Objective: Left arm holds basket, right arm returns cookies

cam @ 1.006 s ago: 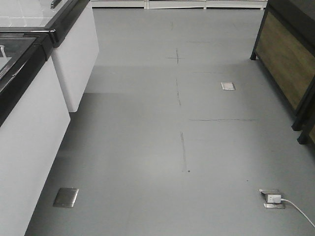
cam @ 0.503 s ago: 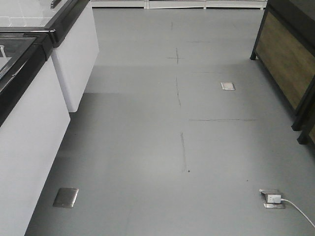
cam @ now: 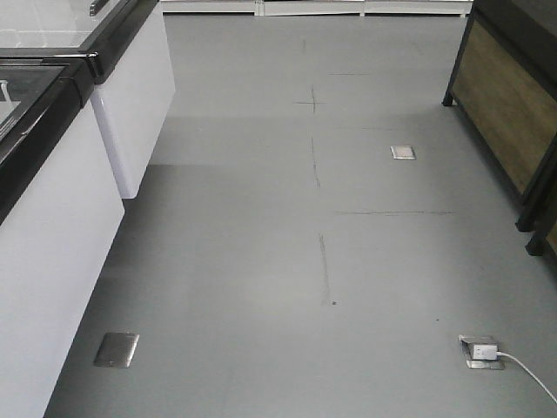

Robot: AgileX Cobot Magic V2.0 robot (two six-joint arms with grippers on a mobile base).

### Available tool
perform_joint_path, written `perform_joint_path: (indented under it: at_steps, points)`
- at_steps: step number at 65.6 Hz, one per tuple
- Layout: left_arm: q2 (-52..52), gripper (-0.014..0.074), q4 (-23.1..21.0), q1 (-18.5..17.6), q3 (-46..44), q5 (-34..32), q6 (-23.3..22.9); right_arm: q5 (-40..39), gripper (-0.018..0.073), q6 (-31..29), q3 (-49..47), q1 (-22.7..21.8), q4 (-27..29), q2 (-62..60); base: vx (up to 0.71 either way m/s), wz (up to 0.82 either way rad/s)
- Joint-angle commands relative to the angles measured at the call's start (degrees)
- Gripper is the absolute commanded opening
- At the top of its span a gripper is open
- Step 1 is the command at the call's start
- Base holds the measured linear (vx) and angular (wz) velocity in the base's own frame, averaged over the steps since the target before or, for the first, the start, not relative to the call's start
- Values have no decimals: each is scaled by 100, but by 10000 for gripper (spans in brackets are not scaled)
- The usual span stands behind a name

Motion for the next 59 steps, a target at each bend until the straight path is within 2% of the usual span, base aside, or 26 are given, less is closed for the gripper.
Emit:
perform_joint_path:
  at_steps: [1, 5, 13, 18, 25, 32, 40, 43, 50, 55, 59]
  points:
    - [200, 447, -713, 531, -582, -34, 664, -432, -6, -6, 104, -6, -56, -79, 0, 0]
    - [379, 447, -1103, 920, -840, 154, 1061, -432, -6, -6, 104, -6, -56, -79, 0, 0]
    - [689, 447, -1875, 1663, -1150, 370, 1395, -432, -6, -6, 104, -6, -56, -79, 0, 0]
    - [911, 447, -2682, 2166, -1230, 420, 1741, -432, -6, -6, 104, -6, -56, -79, 0, 0]
    - [1292, 447, -4269, 2699, -1235, 478, 2709, -432, -6, -6, 104, -6, -56, -79, 0, 0]
    - [1645, 447, -5575, 3089, -1235, 499, 3653, -432, -6, -6, 104, -6, -56, -79, 0, 0]
    - [1996, 447, -6844, 3475, -1235, 560, 4747, -432, -6, -6, 104, -6, -56, -79, 0, 0]
    - [2115, 447, -7175, 3587, -1235, 633, 5133, -432, -6, -6, 104, -6, -56, -79, 0, 0]
    - [2440, 447, -7883, 3834, -1235, 791, 5452, -432, -6, -6, 104, -6, -56, -79, 0, 0]
    - [2679, 448, -8240, 3891, -1235, 918, 5508, -432, -6, -6, 104, -6, -56, -79, 0, 0]
    - [2875, 448, -8601, 3891, -1235, 1028, 5761, -432, -6, -6, 104, -6, -56, -79, 0, 0]
